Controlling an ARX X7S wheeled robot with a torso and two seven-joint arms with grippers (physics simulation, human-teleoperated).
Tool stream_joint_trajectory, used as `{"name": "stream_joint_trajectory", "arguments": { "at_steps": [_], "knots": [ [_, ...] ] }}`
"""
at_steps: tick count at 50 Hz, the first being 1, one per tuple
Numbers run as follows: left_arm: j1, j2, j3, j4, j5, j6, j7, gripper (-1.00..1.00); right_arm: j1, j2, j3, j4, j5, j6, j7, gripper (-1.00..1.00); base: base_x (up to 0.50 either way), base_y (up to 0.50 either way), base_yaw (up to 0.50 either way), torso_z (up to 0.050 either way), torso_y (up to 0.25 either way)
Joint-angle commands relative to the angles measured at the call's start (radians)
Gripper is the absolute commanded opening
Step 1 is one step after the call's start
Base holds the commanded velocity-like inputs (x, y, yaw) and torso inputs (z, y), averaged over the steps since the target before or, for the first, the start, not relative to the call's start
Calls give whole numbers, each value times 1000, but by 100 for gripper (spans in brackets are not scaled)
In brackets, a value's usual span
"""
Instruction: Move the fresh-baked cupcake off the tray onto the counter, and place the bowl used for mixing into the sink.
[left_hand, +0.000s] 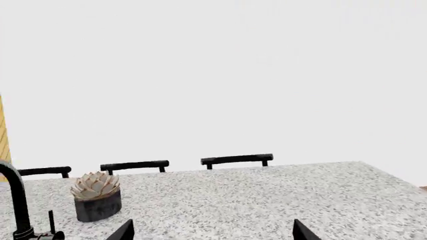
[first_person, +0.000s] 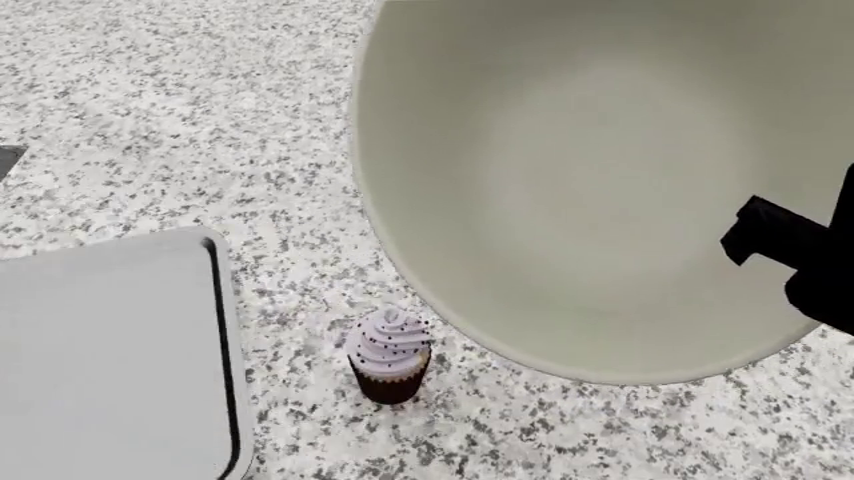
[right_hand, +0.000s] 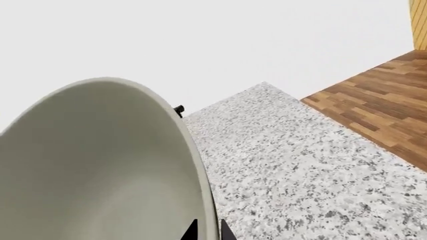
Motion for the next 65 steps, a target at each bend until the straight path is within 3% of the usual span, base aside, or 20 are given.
{"name": "stream_joint_trajectory", "arguments": {
  "at_steps": [1,5,9,11,22,55,60,65],
  "knots": [
    [50,-250,-274,68,-98,39,-79,100,169,-35,-116,-50,-33,25,-11,-100,0,0,0,0,0],
    [43,-247,-248,78,-97,57,-90,100,250,-27,-187,-46,-14,52,12,-100,0,0,0,0,0],
    [45,-225,-226,71,-71,57,-81,100,248,-19,-169,-45,-57,67,-23,-100,0,0,0,0,0],
    [29,-220,-205,64,-55,53,-71,100,314,22,-237,-57,-80,147,-17,-100,0,0,0,0,0],
    [-3,-205,-160,61,-53,68,-54,100,319,36,-221,-85,-101,142,-6,-100,0,423,0,0,0],
    [105,-186,-215,50,-8,57,-5,100,350,35,-265,-96,-125,153,-2,-100,-187,493,0,0,0],
    [-16,-199,-87,51,-48,83,-64,100,342,24,-271,-89,-150,159,-22,-100,0,500,0,0,0],
    [-68,-198,-30,43,-68,98,-94,100,321,24,-263,-91,-168,157,-31,-100,0,500,0,0,0]
  ]
}}
